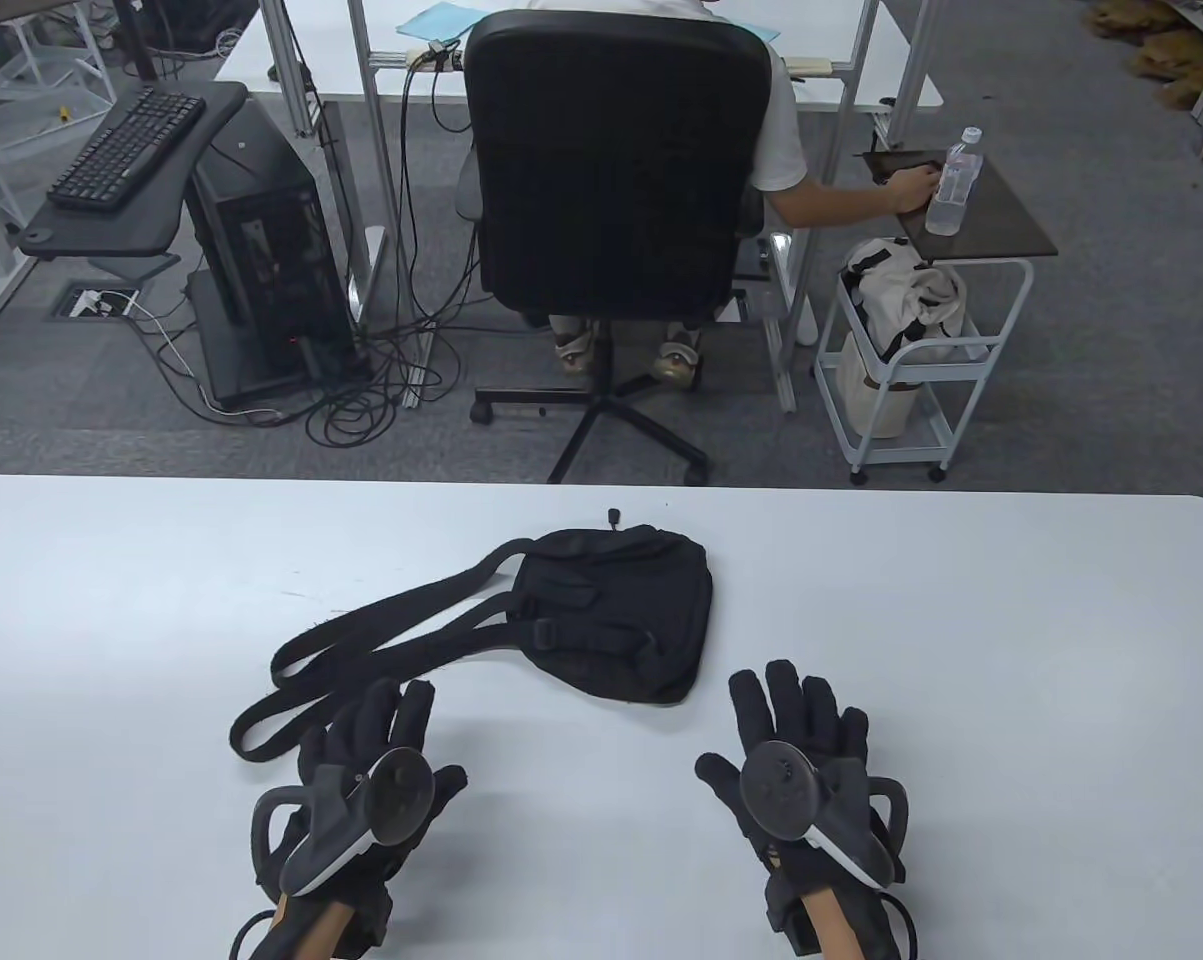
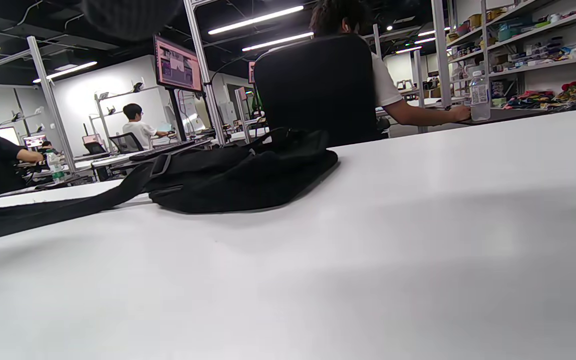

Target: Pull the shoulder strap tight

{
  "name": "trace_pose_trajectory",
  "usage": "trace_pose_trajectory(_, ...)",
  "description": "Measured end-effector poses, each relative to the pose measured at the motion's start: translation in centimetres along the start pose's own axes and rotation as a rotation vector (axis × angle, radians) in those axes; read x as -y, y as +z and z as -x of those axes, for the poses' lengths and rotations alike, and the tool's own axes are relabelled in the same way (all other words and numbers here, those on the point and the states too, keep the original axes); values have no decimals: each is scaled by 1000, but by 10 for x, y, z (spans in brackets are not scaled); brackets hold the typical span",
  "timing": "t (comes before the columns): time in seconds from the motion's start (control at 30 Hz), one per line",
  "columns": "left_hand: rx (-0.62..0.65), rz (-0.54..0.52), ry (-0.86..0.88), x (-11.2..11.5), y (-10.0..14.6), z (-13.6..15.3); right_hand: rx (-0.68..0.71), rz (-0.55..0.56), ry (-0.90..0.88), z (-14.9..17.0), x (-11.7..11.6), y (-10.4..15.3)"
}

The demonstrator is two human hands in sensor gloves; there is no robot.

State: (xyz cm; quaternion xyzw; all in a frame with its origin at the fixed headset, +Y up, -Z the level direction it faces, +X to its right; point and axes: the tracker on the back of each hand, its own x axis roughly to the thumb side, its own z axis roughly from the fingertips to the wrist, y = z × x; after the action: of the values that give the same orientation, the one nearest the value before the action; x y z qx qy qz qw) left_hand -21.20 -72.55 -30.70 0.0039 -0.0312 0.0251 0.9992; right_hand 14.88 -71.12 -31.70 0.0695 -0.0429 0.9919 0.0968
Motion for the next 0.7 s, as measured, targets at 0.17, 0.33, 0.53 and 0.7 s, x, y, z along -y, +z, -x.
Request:
trace_pose_trajectory(0.17, 2, -8, -10, -2, 1, 1, 31, 8, 9, -20, 4, -5)
trace_pose_trajectory(0.33, -8, -4, -5, -3, 0, 6, 95, -48, 61, -53, 1, -23)
trace_pose_trajectory(0.53, -14, 4, -18, -1, -1, 10, 60, -158, 43, -76, -13, -67)
trace_pose_trajectory(0.7, -15, 14, -23, 0, -2, 11, -3, -308, 89, -84, -49, -101)
